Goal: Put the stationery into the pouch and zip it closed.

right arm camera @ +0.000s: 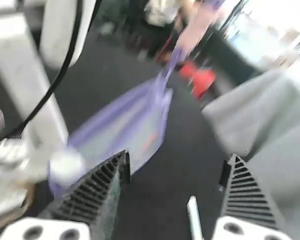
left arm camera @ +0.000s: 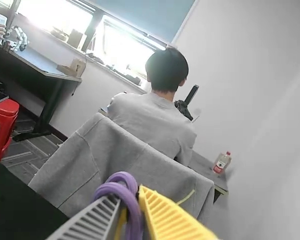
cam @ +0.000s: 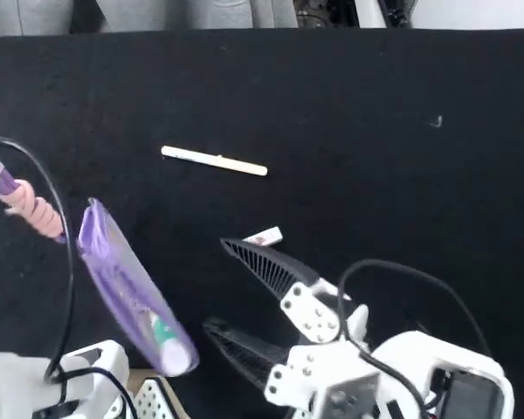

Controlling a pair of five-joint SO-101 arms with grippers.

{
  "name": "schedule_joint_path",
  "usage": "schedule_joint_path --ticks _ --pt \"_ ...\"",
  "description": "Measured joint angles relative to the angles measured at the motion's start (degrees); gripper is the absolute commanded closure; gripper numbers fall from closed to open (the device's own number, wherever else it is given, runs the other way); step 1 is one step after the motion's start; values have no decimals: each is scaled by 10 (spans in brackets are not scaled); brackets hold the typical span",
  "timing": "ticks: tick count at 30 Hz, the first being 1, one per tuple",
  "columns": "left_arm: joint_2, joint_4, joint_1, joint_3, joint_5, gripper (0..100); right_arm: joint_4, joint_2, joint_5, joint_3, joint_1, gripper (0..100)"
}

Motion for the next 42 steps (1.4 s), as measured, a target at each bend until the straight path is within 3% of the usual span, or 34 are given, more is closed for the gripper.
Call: schedule_joint_path --ticks 5,10,17,27,42 --pt "0 0 0 0 0 970 80 0 0 0 0 705" --pt "0 0 0 0 1 970 84 0 -3 19 -13 705" --pt "0 0 0 11 1 970 25 0 -63 82 -133 705" --pt "3 -57 0 126 1 970 -79 -1 -69 140 -185 705" --pt "2 -59 0 130 45 970 -146 -2 -73 179 -244 705"
